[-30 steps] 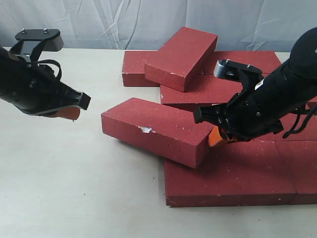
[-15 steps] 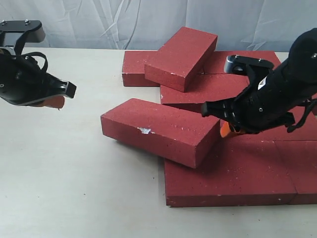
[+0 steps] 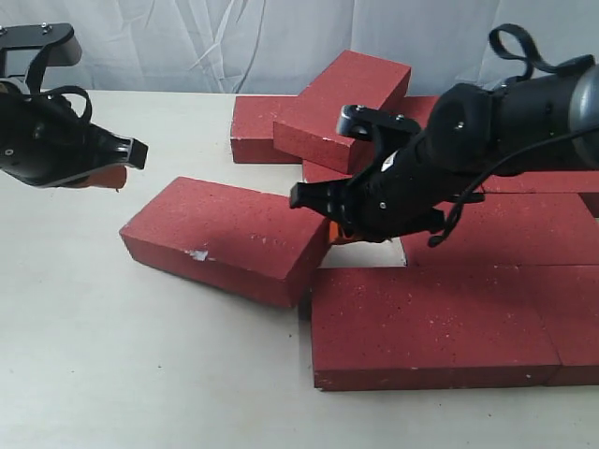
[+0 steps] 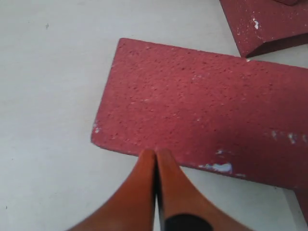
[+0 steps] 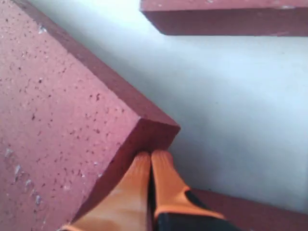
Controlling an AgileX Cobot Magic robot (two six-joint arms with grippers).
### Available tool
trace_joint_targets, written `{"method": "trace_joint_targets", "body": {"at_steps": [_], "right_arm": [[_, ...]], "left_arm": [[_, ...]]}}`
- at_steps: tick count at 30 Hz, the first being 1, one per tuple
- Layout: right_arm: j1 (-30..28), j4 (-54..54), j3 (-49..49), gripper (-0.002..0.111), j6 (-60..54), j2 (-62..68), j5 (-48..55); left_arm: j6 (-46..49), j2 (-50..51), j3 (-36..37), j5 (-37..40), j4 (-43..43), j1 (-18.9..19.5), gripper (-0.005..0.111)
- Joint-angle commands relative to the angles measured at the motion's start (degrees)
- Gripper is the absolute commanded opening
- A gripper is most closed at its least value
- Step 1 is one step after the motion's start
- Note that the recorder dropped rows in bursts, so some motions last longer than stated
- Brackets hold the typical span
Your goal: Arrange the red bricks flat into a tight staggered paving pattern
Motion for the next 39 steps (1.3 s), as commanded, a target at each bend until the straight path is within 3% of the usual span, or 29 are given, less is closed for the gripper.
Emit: {"method": "trace_joint_targets", "body": {"at_steps": [1,8,18,24,28,34,39], "right_arm": [[1.36,0.57,-4.03,-0.001,-0.02,2.63,-1.25],[1.36,0.69,-4.82,-0.001,0.27,2.27,-1.32],[1.76,-2.11,-4.82,-0.001,0.27,2.27,3.43],[6.59,-4.96,-4.82,-0.001,-1.16,2.27,4.32],[10.71,-4.96,-4.92,-0.001,-1.27,2.27,4.21],[17.70,-5.12,-4.92,-0.001,-1.36,3.24,2.32],[18.44,-6.58,-4.92,-0.001,-1.03,6.55,-0.63]], "left_arm": [[-0.05,0.02,0.13,-1.02,0.46,0.24,0.000],[-1.20,0.28,0.13,-3.80,2.79,0.73,0.000],[-0.98,6.51,0.13,-6.15,0.13,6.80,0.000],[1.14,14.99,0.13,-13.86,-5.59,12.05,0.000],[7.18,19.64,-0.27,-18.61,-11.02,12.21,0.000],[7.77,24.77,-2.10,-20.88,-11.40,12.21,0.000],[8.08,26.19,-2.10,-18.32,-11.78,12.11,0.000]]}}
